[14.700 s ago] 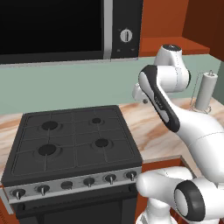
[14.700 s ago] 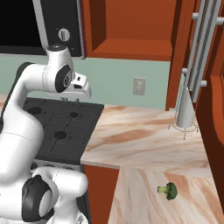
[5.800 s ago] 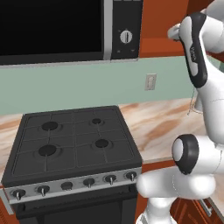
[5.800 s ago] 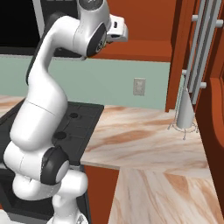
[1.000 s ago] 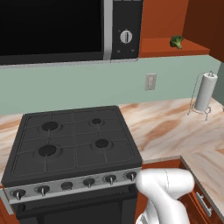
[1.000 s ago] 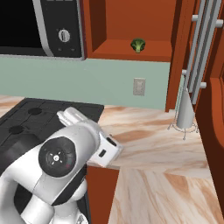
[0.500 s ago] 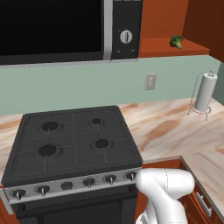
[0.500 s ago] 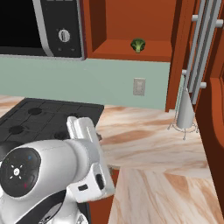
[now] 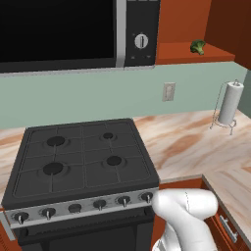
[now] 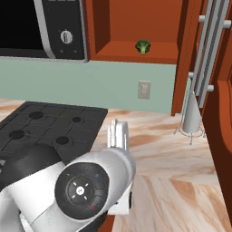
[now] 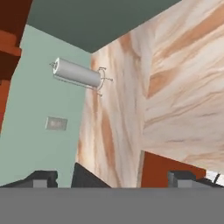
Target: Pick the broccoli from the counter and place it in the cabinet. Then close the cabinet.
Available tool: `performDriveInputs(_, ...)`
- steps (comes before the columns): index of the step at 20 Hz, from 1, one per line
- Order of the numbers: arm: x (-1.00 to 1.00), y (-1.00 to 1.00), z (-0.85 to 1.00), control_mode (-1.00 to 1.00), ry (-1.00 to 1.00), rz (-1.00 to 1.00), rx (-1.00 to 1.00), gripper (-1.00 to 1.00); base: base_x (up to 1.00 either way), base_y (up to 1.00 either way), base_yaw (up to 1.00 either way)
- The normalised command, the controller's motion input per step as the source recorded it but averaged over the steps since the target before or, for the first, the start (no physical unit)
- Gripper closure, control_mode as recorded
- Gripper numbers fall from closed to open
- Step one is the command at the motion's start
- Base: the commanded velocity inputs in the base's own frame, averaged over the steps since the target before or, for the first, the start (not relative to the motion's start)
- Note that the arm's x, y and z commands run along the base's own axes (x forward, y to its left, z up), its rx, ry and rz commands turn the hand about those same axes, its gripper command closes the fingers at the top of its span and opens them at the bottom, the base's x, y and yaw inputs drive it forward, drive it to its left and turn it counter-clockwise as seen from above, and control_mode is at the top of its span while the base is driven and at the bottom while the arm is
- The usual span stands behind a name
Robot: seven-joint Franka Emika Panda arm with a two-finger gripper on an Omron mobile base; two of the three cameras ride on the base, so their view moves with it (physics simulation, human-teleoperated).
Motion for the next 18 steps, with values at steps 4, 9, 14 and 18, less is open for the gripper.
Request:
performDriveInputs(4, 0.24, -0.01, 0.10, -1.00, -0.41, -0.03, 0.21, -1.00, 0.00, 0.00, 0.00)
performDriveInputs(9, 0.35, 0.00, 0.08, -1.00, -0.37, -0.09, 0.14, -1.00, 0.00, 0.00, 0.00)
performDriveInputs(14, 0.26, 0.00, 0.22, -1.00, -0.38, -0.08, 0.13, -1.00, 0.00, 0.00, 0.00)
performDriveInputs(18, 0.13, -0.05, 0.23, -1.00, -0.39, -0.15, 0.06, -1.00, 0.00, 0.00, 0.00)
